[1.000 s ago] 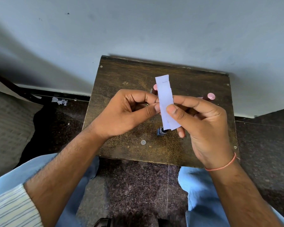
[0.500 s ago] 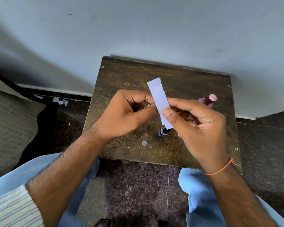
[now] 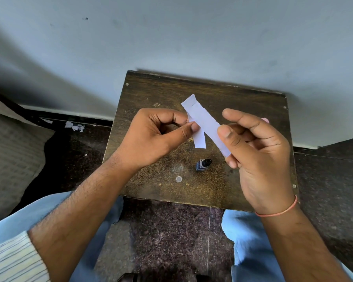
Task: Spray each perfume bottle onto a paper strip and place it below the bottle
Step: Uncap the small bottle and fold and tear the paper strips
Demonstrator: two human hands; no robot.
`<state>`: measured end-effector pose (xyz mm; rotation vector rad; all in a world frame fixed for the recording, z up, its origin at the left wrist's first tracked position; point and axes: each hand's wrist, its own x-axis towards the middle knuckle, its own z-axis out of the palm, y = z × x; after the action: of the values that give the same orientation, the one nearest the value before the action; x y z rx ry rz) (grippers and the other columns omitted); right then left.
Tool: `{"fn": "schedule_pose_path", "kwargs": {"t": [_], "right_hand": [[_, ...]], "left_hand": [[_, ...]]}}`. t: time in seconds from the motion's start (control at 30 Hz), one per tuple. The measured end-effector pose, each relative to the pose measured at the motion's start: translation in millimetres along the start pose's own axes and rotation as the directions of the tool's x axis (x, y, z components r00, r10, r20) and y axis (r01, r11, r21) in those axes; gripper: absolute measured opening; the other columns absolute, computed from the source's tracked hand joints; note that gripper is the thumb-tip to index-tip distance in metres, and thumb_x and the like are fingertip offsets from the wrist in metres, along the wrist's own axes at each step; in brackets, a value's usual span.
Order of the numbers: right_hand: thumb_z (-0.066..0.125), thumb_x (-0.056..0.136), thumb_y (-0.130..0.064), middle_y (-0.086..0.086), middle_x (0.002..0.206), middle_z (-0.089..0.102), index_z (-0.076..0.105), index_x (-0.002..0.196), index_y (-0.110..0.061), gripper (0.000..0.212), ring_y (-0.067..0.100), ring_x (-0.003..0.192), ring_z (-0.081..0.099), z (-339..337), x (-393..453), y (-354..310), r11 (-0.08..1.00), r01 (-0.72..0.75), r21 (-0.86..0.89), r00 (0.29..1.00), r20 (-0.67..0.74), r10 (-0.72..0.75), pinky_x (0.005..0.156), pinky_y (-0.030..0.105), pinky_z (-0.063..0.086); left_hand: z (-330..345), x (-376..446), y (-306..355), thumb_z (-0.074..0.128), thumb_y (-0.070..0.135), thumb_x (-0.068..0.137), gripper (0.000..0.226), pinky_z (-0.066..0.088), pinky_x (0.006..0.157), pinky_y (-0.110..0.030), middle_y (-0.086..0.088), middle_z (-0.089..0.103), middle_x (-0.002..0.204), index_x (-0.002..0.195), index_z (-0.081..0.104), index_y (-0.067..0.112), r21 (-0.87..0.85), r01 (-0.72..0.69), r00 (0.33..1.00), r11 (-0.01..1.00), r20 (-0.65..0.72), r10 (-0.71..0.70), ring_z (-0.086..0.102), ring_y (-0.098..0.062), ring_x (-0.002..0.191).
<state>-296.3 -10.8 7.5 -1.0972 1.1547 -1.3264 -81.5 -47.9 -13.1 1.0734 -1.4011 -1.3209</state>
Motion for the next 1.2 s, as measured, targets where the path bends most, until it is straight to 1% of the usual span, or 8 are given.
{"fn": "schedule_pose_path", "kwargs": {"t": [0.1,0.23,0.37,0.53,0.77,0.83,0.97,1.2], "right_hand": [[0.084,0.082,-0.031,-0.010,0.079,0.074,0.082,0.109,-0.025,0.028,0.006,0.059,0.052,0.1,-0.7,1.5,1.000,-0.028,-0.007,0.999,-0.020,0.027,0.046,0.023,0.038],[0.085,0.085,-0.022,-0.007,0.083,0.077,0.083,0.108,-0.019,0.024,0.004,0.063,0.058,0.3,-0.2,2.8,0.999,-0.050,-0.021,0.998,-0.023,0.050,0.052,0.017,0.043],[0.083,0.086,-0.012,-0.011,0.078,0.078,0.081,0.105,-0.016,0.020,-0.001,0.062,0.063,3.3,-0.2,3.2,0.997,-0.043,-0.070,0.999,-0.013,0.042,0.061,0.010,0.047],[0.082,0.089,-0.001,-0.012,0.078,0.079,0.081,0.104,-0.015,0.020,-0.002,0.065,0.065,5.1,-0.8,1.9,0.992,-0.043,-0.116,0.999,0.007,0.044,0.064,0.009,0.048],[0.083,0.091,-0.016,0.002,0.100,0.083,0.080,0.117,-0.025,0.028,0.010,0.097,0.076,10.1,-1.6,-0.7,0.990,0.007,-0.138,0.993,0.117,0.010,0.097,0.028,0.057],[0.084,0.091,-0.017,0.003,0.097,0.083,0.079,0.120,-0.023,0.030,0.011,0.096,0.075,11.0,-0.8,1.2,0.987,0.009,-0.161,0.992,0.124,0.011,0.095,0.030,0.057],[0.086,0.091,-0.020,-0.001,0.096,0.086,0.078,0.115,-0.031,0.027,0.031,0.092,0.078,11.5,-0.3,6.9,0.974,0.014,-0.227,0.993,0.121,0.014,0.078,0.061,0.053],[0.086,0.089,-0.018,-0.002,0.094,0.086,0.080,0.104,-0.035,0.023,0.036,0.092,0.079,13.4,3.0,7.6,0.975,-0.027,-0.223,0.997,0.060,0.041,0.081,0.066,0.052]], "left_hand": [[1.5,-1.5,1.7,0.082,0.008,0.094,0.016,0.029,0.044,-0.038,-0.023,0.079,0.084,0.088,0.083,0.023,-0.008,0.022,0.999,1.000,-0.033,-0.022,0.044,-0.025,0.052],[3.5,-3.8,3.4,0.076,-0.011,0.091,0.020,0.048,0.050,-0.010,0.003,0.081,0.087,0.103,0.075,0.006,-0.084,0.032,0.999,0.996,0.003,-0.032,0.065,0.006,0.057],[1.6,-5.1,4.9,0.077,-0.005,0.093,0.038,0.050,0.045,-0.019,-0.020,0.081,0.114,0.129,0.072,0.009,-0.072,0.011,1.000,0.997,-0.007,-0.012,0.068,-0.001,0.062],[-1.4,-4.1,4.7,0.074,0.005,0.099,0.023,0.049,0.045,-0.023,-0.006,0.083,0.121,0.121,0.079,0.004,0.025,-0.039,0.998,0.999,-0.043,0.040,0.058,-0.006,0.046],[-2.7,-5.5,5.2,0.073,0.009,0.100,0.022,0.049,0.044,-0.028,0.017,0.083,0.096,0.118,0.080,0.020,0.090,-0.092,0.996,0.992,0.024,0.090,0.058,-0.014,0.044],[-2.9,-5.3,4.2,0.075,0.010,0.099,0.021,0.051,0.043,-0.036,0.011,0.084,0.100,0.117,0.081,0.020,0.088,-0.088,0.996,0.992,0.026,0.086,0.060,-0.017,0.045],[-3.5,-5.8,3.0,0.076,0.010,0.099,0.021,0.051,0.042,-0.040,0.008,0.084,0.104,0.116,0.081,0.020,0.088,-0.087,0.996,0.992,0.034,0.085,0.062,-0.018,0.046],[-4.9,-6.5,1.8,0.079,0.014,0.095,0.020,0.053,0.039,-0.046,0.008,0.085,0.108,0.114,0.082,0.015,0.121,-0.116,0.993,0.986,0.003,0.116,0.066,-0.025,0.047]]}}
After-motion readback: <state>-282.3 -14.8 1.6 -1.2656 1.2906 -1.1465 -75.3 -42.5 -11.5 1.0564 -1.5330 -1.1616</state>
